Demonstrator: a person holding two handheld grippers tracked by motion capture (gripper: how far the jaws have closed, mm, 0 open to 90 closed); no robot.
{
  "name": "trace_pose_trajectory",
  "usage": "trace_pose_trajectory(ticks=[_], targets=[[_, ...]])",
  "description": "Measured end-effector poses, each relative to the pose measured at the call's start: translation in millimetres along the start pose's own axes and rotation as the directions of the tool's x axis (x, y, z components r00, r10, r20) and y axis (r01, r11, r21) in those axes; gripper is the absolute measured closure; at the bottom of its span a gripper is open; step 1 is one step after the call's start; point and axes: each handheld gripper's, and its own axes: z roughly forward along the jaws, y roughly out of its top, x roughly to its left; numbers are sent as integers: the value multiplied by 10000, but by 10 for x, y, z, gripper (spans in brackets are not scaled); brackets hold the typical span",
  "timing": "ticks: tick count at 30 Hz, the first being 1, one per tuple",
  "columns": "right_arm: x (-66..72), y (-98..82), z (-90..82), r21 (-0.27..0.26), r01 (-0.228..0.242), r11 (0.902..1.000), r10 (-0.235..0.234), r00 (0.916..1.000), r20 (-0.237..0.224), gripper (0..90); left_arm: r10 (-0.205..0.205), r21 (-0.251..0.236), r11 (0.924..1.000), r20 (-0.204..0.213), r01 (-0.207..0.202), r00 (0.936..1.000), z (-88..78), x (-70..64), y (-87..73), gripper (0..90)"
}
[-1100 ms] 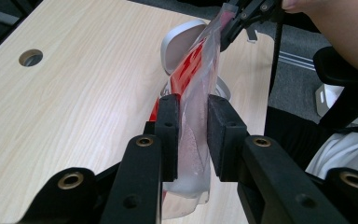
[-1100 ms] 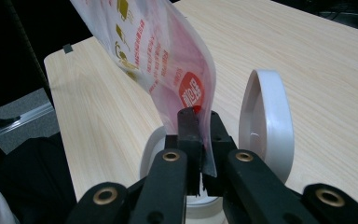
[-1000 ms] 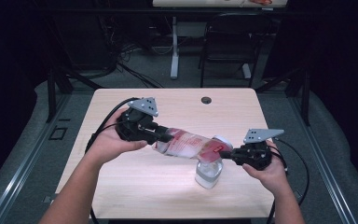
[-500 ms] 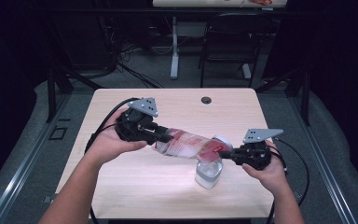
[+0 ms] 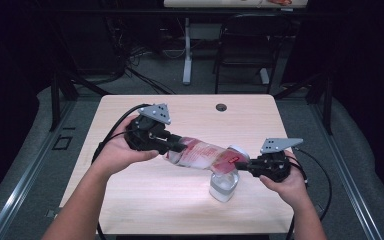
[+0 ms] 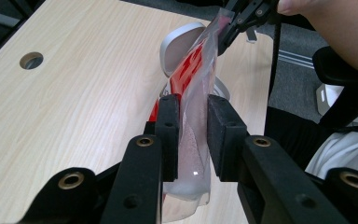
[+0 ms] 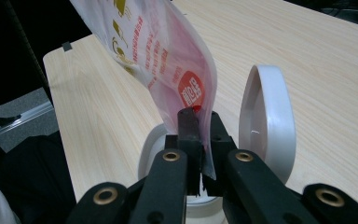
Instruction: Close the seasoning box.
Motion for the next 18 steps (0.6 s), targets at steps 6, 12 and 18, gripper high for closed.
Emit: trace_pose_trajectory(ticks=[6,12,18], targets=[[-13,-9,2,45,-9,10000,9,10000,-15,890,-4,-46,10000,38,4,10000,1,-5,11,755],[-14,-13,10,54,-26,10000,26,10000,-26,890,17,-68,10000,40,-16,10000,2,-5,13,754],[-17,-16,10,93,-23,10000,23,10000,-28,892,25,-91,10000,43,-25,10000,4,-7,12,752]])
